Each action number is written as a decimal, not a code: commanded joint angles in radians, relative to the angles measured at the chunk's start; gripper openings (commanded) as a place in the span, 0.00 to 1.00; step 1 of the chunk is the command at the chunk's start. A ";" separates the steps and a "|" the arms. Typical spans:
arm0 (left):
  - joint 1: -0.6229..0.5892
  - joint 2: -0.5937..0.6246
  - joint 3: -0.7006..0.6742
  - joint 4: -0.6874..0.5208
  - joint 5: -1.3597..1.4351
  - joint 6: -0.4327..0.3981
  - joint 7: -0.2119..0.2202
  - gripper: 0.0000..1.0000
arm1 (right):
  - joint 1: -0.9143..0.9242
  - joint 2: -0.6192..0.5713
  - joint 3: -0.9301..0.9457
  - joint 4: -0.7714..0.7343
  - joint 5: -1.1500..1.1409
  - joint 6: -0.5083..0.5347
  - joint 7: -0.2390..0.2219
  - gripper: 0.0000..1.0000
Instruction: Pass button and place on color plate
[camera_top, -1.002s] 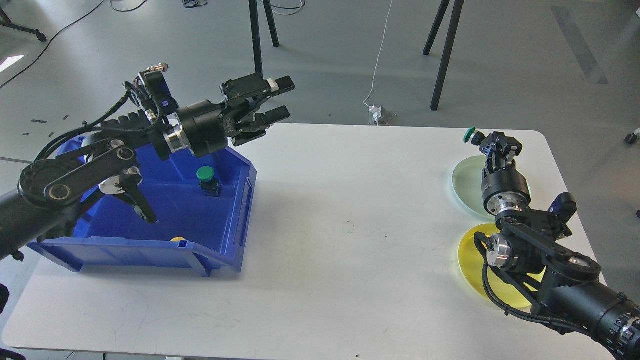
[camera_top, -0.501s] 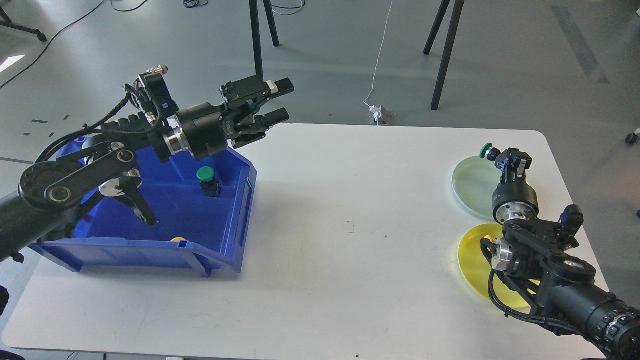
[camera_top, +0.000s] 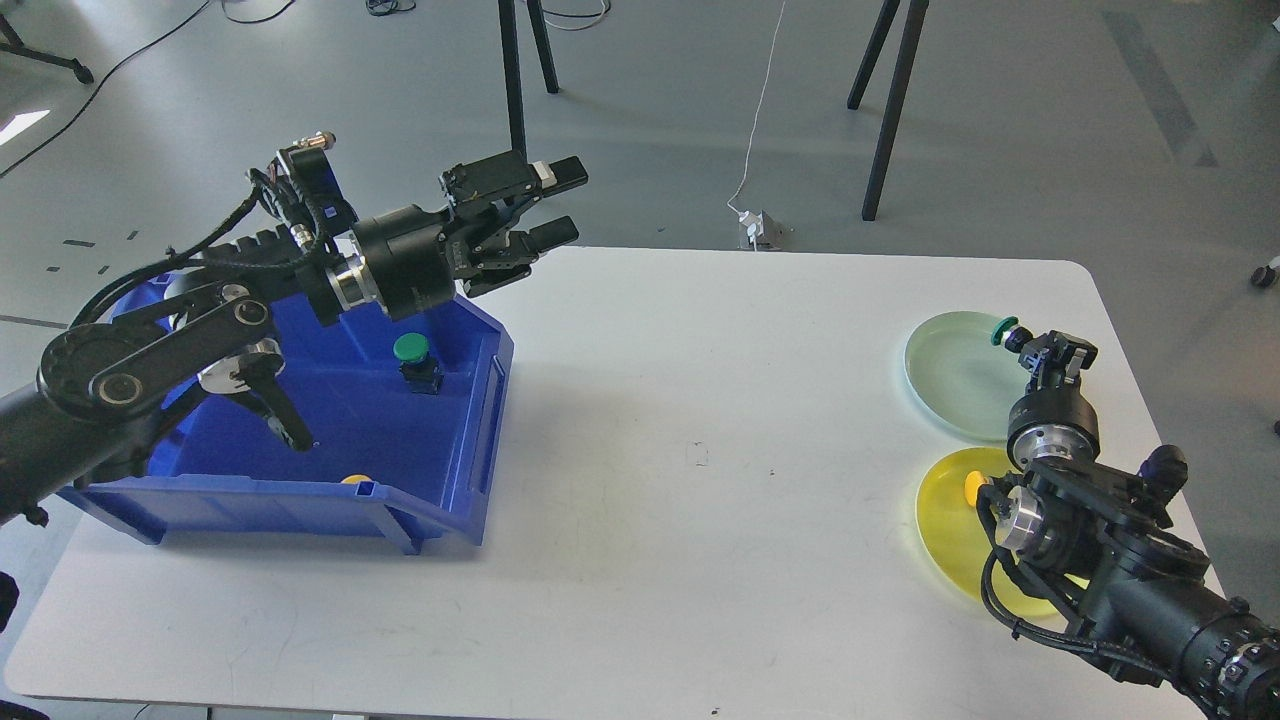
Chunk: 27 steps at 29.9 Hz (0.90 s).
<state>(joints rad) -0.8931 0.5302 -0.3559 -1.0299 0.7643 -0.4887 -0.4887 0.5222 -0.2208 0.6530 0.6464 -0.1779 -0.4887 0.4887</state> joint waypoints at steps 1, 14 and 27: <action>-0.001 -0.001 0.000 -0.001 0.000 0.000 0.000 0.85 | -0.001 0.003 0.011 0.006 0.001 0.000 0.000 0.54; -0.001 -0.001 -0.003 0.001 -0.023 0.000 0.000 0.87 | 0.007 0.011 0.020 0.129 0.001 0.000 0.000 0.82; -0.003 0.036 -0.123 0.234 -0.243 0.000 0.000 0.92 | 0.061 -0.117 0.131 0.463 0.001 0.307 0.000 0.94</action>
<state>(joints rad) -0.8953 0.5512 -0.4678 -0.8563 0.5492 -0.4885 -0.4888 0.5897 -0.2987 0.7456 1.0977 -0.1763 -0.4221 0.4886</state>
